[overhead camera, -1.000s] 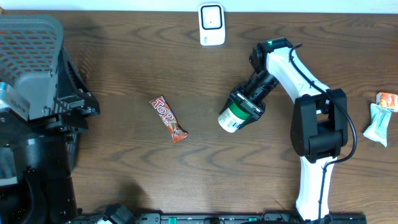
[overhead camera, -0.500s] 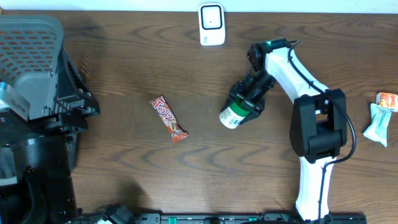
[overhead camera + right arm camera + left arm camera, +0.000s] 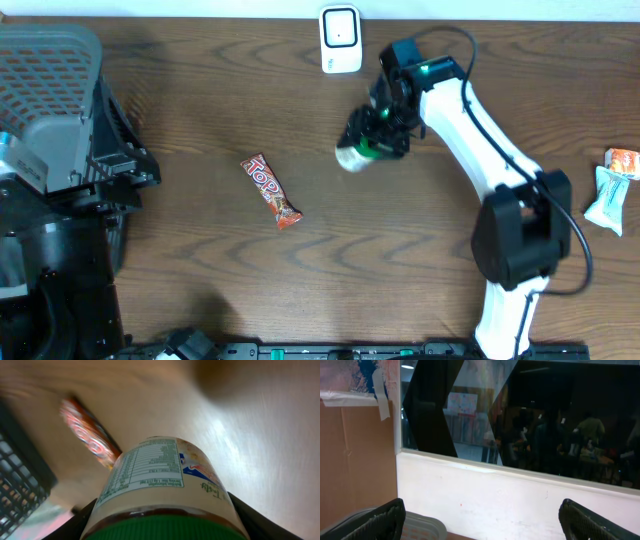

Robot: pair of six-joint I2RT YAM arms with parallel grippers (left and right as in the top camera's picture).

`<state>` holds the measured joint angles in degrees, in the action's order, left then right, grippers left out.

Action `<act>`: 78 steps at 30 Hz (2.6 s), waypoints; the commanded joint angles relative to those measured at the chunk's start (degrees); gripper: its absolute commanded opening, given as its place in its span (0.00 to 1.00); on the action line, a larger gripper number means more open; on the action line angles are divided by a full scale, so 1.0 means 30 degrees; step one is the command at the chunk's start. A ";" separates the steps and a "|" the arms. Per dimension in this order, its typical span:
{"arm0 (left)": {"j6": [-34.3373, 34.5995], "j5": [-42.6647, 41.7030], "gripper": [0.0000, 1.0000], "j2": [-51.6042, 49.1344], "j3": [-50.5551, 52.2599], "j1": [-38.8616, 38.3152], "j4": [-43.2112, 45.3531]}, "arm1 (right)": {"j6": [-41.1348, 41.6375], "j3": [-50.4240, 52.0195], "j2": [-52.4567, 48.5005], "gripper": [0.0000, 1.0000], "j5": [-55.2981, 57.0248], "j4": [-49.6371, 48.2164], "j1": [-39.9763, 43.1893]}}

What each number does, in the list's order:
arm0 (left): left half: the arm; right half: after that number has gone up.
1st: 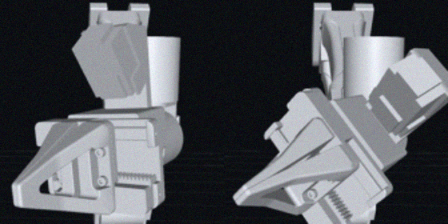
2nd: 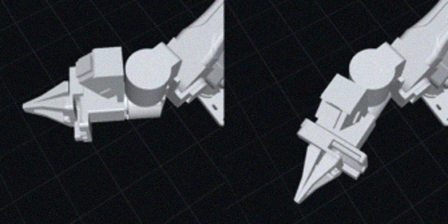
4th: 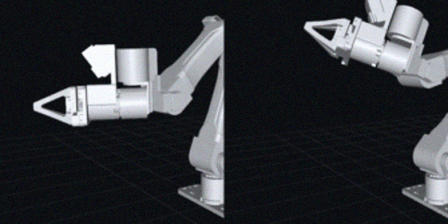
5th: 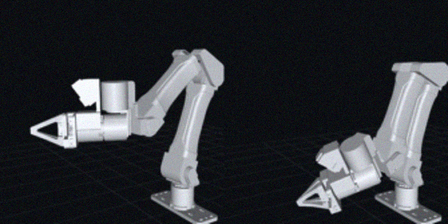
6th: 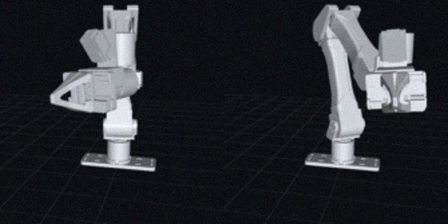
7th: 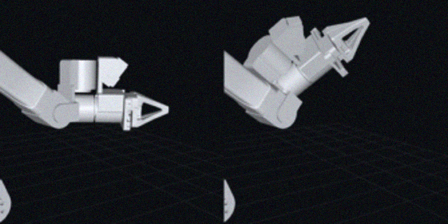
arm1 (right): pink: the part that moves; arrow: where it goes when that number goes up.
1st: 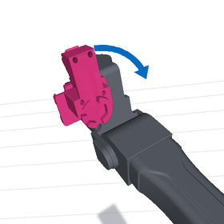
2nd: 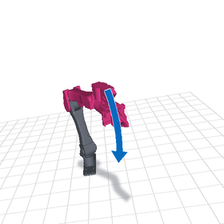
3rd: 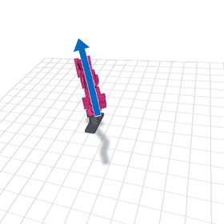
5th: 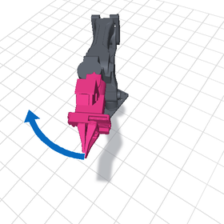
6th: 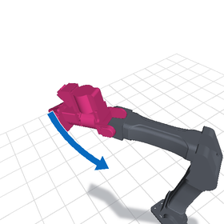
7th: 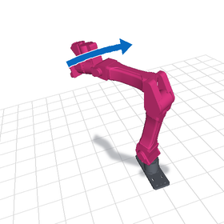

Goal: Scan the item barcode
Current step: 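Carry the bottle up toward the white scanner, then hold the bottle in front of the white scanner, then carry the bottle to the right edge and release it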

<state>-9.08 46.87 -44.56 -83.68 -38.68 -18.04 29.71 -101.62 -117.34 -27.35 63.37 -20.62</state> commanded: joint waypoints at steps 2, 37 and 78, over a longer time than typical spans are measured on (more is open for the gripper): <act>-0.0255 0.0117 0.98 0.0066 0.0066 0.0051 0.0029 | -0.0852 -0.0561 0.2412 0.58 0.3249 -0.2433 -0.0882; -0.0255 0.0117 0.98 0.0044 0.0066 0.0051 0.0022 | -0.9581 -0.0554 -0.6229 0.58 1.6094 -2.9704 -0.1647; -0.0248 0.0117 0.98 0.0007 0.0066 0.0051 0.0029 | 0.4167 -0.0648 0.1887 0.58 1.5846 -0.2506 0.1144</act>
<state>-9.08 46.87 -44.58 -83.59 -38.68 -18.06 33.06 -103.00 -112.31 33.80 52.64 -21.34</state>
